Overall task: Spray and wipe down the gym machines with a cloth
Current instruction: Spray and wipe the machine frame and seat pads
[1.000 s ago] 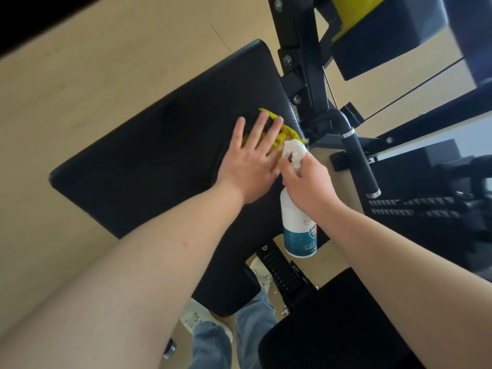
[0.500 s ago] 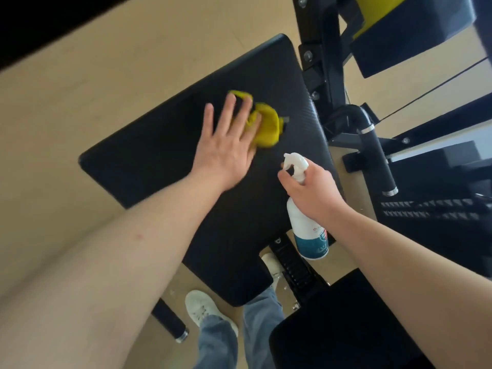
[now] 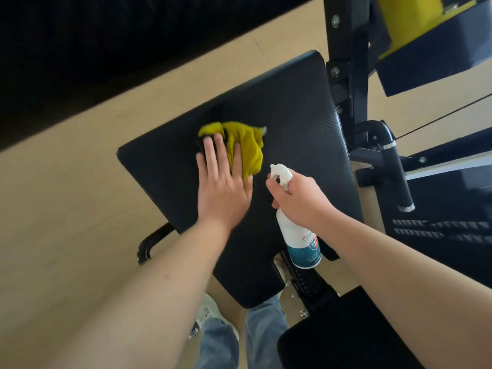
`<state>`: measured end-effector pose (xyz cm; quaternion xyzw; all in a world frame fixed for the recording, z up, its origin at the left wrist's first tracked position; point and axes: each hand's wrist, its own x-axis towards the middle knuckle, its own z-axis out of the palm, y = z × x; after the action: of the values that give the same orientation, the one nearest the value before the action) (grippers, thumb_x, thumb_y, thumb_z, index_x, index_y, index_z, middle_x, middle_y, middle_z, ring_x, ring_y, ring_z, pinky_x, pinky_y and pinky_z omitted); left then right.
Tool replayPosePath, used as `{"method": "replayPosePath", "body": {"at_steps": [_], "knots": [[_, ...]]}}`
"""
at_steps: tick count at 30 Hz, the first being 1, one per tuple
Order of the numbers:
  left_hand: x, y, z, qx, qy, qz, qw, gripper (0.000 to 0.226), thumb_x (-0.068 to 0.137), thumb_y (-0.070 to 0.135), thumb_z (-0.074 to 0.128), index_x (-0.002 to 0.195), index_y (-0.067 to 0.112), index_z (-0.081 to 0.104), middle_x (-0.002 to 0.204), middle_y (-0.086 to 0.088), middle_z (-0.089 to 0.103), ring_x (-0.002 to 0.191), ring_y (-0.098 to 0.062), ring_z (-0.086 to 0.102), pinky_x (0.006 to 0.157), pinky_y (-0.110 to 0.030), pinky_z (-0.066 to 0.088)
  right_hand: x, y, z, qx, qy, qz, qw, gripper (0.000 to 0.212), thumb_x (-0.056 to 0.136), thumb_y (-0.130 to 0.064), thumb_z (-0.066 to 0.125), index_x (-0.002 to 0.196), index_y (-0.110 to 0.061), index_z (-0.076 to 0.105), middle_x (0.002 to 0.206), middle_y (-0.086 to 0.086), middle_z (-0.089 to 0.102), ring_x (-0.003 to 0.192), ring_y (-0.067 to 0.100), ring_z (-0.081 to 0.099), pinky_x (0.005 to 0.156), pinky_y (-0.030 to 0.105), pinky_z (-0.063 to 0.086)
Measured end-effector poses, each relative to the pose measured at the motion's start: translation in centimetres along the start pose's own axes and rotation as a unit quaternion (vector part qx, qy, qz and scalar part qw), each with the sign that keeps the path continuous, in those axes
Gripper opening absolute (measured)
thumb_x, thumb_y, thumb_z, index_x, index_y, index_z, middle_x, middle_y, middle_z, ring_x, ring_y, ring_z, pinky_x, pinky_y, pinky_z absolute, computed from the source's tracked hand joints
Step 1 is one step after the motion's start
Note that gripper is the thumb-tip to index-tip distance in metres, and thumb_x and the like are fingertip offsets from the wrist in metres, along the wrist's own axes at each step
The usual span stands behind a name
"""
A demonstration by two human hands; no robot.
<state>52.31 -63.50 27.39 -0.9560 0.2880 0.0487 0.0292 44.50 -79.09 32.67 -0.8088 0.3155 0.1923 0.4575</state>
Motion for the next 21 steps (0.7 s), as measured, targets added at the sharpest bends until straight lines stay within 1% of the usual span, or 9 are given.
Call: {"method": "replayPosePath", "body": {"at_steps": [3,5,6,9,12,15,17,19,21], "knots": [[-4.9,2.2,2.1,-0.013,-0.065,-0.007,0.998,0.079,0.107,0.056,0.018,0.161,0.004,-0.007,0.165,-0.032,-0.009,0.152,-0.050,-0.015,0.125,-0.062,0.003,-0.2,-0.4,0.3,-0.010,0.001,-0.021,1.000,0.024,0.105,-0.049,0.052,0.089,-0.031,0.057,0.083,-0.002,0.074,0.070,0.010,0.067,0.060,0.029,0.050],[-6.3,3.1,2.7,-0.009,-0.099,-0.005,0.995,0.084,0.104,0.063,0.014,0.160,0.006,-0.010,0.163,-0.031,-0.017,0.147,-0.049,-0.026,0.123,-0.062,-0.006,-0.1,-0.3,0.8,-0.013,0.003,-0.034,0.999,0.021,0.105,-0.049,0.052,0.093,-0.032,0.058,0.081,-0.003,0.072,0.070,0.013,0.069,0.061,0.031,0.055],[-6.1,3.0,2.7,-0.002,-0.104,-0.002,0.995,0.088,0.102,0.067,0.013,0.160,0.006,-0.009,0.163,-0.031,-0.017,0.147,-0.049,-0.027,0.122,-0.062,-0.009,0.0,-0.4,1.1,-0.017,0.003,-0.038,0.999,0.020,0.104,-0.049,0.052,0.096,-0.031,0.059,0.080,-0.003,0.071,0.069,0.014,0.069,0.061,0.033,0.056],[-2.8,1.2,1.1,0.027,-0.073,0.002,0.997,0.094,0.098,0.072,0.014,0.161,0.006,-0.008,0.165,-0.032,-0.012,0.152,-0.052,-0.015,0.121,-0.062,-0.010,0.4,-1.1,1.7,-0.044,-0.002,-0.040,0.998,0.024,0.103,-0.050,0.055,0.101,-0.027,0.059,0.083,-0.003,0.070,0.070,0.015,0.068,0.059,0.032,0.053],[2.0,-1.8,-1.3,0.056,-0.048,-0.037,0.997,0.098,0.095,0.076,0.009,0.161,0.006,-0.010,0.165,-0.033,-0.012,0.152,-0.052,-0.011,0.120,-0.061,-0.012,0.4,-1.7,1.6,-0.055,-0.003,-0.044,0.998,0.024,0.098,-0.049,0.064,0.106,-0.027,0.059,0.085,-0.003,0.069,0.073,0.015,0.066,0.059,0.028,0.050],[6.7,-4.5,-3.8,0.073,-0.046,-0.082,0.993,0.098,0.094,0.076,0.005,0.163,0.006,-0.001,0.166,-0.032,0.001,0.154,-0.050,0.001,0.123,-0.060,-0.004,0.2,-2.1,1.4,-0.080,-0.032,-0.042,0.995,0.027,0.093,-0.038,0.071,0.115,-0.027,0.059,0.090,-0.006,0.066,0.079,0.013,0.064,0.062,0.029,0.048],[9.1,-5.7,-5.8,0.033,-0.058,-0.097,0.993,0.092,0.098,0.073,0.009,0.162,0.007,0.016,0.164,-0.027,0.023,0.153,-0.044,0.019,0.123,-0.058,0.009,0.2,-2.5,1.2,-0.086,-0.049,-0.043,0.994,0.023,0.094,-0.031,0.067,0.116,-0.025,0.060,0.090,-0.005,0.065,0.081,0.014,0.064,0.064,0.031,0.050],[10.2,-6.6,-6.7,-0.011,-0.054,-0.100,0.993,0.082,0.103,0.067,0.013,0.155,0.008,0.034,0.156,-0.022,0.042,0.147,-0.040,0.035,0.121,-0.055,0.022,0.3,-3.1,1.0,-0.099,-0.070,-0.042,0.992,0.016,0.097,-0.028,0.062,0.112,-0.022,0.058,0.090,-0.003,0.064,0.081,0.017,0.065,0.062,0.030,0.050],[9.3,-7.3,-5.8,0.005,-0.027,-0.101,0.994,0.079,0.104,0.063,0.012,0.156,0.007,0.032,0.158,-0.020,0.041,0.148,-0.039,0.034,0.121,-0.055,0.024,0.4,-3.9,0.9,-0.124,-0.090,-0.045,0.987,0.016,0.103,-0.033,0.060,0.109,-0.021,0.052,0.087,-0.001,0.062,0.079,0.017,0.064,0.060,0.028,0.047]]}}
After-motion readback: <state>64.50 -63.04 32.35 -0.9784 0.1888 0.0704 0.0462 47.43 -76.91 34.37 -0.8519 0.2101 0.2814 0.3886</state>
